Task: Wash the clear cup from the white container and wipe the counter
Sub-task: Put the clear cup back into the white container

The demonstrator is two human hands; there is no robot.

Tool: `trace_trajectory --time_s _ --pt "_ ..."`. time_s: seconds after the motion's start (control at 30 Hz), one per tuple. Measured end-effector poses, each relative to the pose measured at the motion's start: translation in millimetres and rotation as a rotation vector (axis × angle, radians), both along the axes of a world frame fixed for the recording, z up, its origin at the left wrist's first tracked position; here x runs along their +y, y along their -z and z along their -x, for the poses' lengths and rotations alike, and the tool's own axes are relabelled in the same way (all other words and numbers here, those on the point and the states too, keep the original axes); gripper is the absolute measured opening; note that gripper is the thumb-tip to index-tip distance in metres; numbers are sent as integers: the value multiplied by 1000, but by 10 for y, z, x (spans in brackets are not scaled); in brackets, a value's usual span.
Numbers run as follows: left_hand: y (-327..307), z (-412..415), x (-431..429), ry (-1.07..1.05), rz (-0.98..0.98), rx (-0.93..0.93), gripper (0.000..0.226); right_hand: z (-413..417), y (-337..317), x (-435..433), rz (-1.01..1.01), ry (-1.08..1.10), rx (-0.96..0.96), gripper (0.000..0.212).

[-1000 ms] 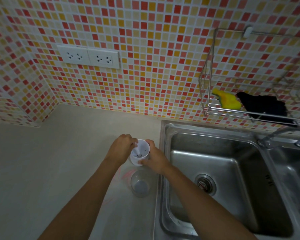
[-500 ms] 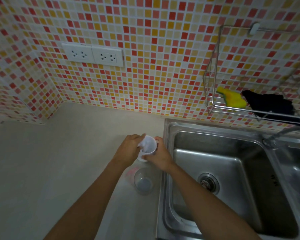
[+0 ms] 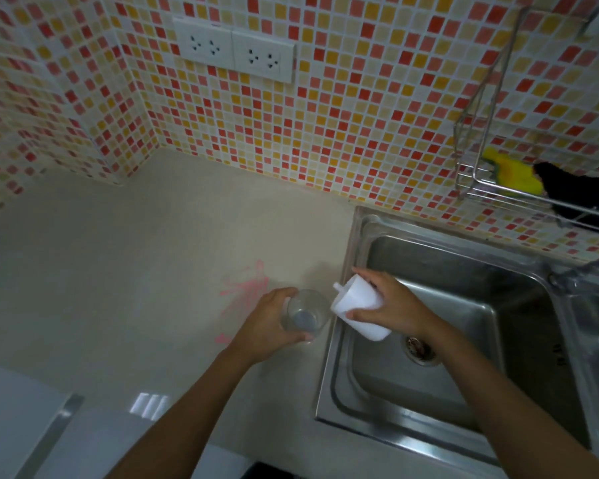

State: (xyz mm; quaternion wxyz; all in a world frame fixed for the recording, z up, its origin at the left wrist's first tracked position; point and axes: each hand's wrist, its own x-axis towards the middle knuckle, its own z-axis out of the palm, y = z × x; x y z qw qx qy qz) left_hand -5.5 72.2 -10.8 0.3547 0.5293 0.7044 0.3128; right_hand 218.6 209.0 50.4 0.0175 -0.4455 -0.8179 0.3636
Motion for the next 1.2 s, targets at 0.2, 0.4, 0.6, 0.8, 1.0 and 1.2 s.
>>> trace_trajectory --time_s 0.2,0.4,0.6,0.8,1.0,1.2 --pt "25 -61 3 -29 -66 -10 83 282 -349 -162 -110 -149 -149 72" --pt "36 -108 10 -35 -133 -97 67 855 -320 -422 -371 -233 -230 67" --pt "-11 -191 -70 -118 -173 -231 84 943 -139 -578 -211 21 271 43" --pt "-86 -335 -51 -159 -263 -207 83 828 264 -691 -1 276 556 34" --pt "-34 -360 -72 -223 -244 -231 77 890 428 -750 27 415 608 30" --pt "113 -364 -86 -234 -183 -252 78 874 557 -772 27 402 566 29"
